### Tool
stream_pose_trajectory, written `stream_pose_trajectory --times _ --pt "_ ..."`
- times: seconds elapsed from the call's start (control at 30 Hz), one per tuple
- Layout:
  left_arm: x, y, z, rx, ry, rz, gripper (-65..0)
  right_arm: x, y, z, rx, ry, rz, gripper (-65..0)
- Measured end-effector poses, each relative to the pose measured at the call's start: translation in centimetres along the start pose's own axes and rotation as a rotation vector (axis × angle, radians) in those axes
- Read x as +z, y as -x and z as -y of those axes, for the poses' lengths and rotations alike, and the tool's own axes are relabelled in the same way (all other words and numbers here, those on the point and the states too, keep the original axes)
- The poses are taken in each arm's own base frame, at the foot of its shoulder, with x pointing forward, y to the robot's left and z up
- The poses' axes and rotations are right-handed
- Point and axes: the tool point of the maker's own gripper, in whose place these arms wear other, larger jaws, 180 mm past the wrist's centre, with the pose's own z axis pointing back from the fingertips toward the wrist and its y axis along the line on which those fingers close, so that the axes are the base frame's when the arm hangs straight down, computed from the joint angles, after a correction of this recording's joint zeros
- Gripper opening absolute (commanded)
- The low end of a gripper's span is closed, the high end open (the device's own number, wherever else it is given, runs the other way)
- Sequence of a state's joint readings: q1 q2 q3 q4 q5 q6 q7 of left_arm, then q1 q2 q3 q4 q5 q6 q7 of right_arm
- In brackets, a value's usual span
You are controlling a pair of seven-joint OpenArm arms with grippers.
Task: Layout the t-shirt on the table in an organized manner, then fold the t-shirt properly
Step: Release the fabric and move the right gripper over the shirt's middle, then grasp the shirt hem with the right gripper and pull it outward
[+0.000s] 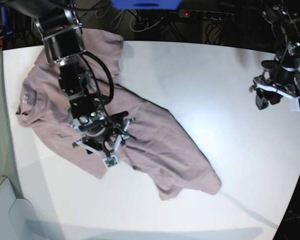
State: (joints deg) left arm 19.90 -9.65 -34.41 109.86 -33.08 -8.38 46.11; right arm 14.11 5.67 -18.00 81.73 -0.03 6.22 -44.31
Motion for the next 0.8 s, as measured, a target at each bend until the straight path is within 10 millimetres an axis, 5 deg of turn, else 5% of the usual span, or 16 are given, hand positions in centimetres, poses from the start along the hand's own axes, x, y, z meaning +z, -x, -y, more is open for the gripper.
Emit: stream_pose_trajectory --times 0.23,0.43,0.6,0.7,0.8 --pt "-0.1 -0.3 0.1 -0.001 0.001 0.008 -37.0 -1.4 2.0 0.1 -0.008 0.0 -0.025 -35.9" --pt "-0.1 -0.4 0.1 -0.002 0.001 0.01 -37.0 -1.4 1.3 0.1 -0.01 -0.001 0.013 -64.1" --pt "-0.1 -0.4 0.1 -0.001 0.002 0.009 -37.0 -1.4 1.0 0.4 -0.014 0.003 0.019 -65.0" --pt "-0.1 -0.4 0.1 -0.001 0.002 0.011 -37.0 -1.2 -0.1 3.3 -0.084 0.054 0.044 -65.0" --pt "-0.1 -0.3 0.1 -0.002 0.001 0.007 -37.0 -0.3 -3.7 8.4 -0.145 0.149 0.118 -65.0"
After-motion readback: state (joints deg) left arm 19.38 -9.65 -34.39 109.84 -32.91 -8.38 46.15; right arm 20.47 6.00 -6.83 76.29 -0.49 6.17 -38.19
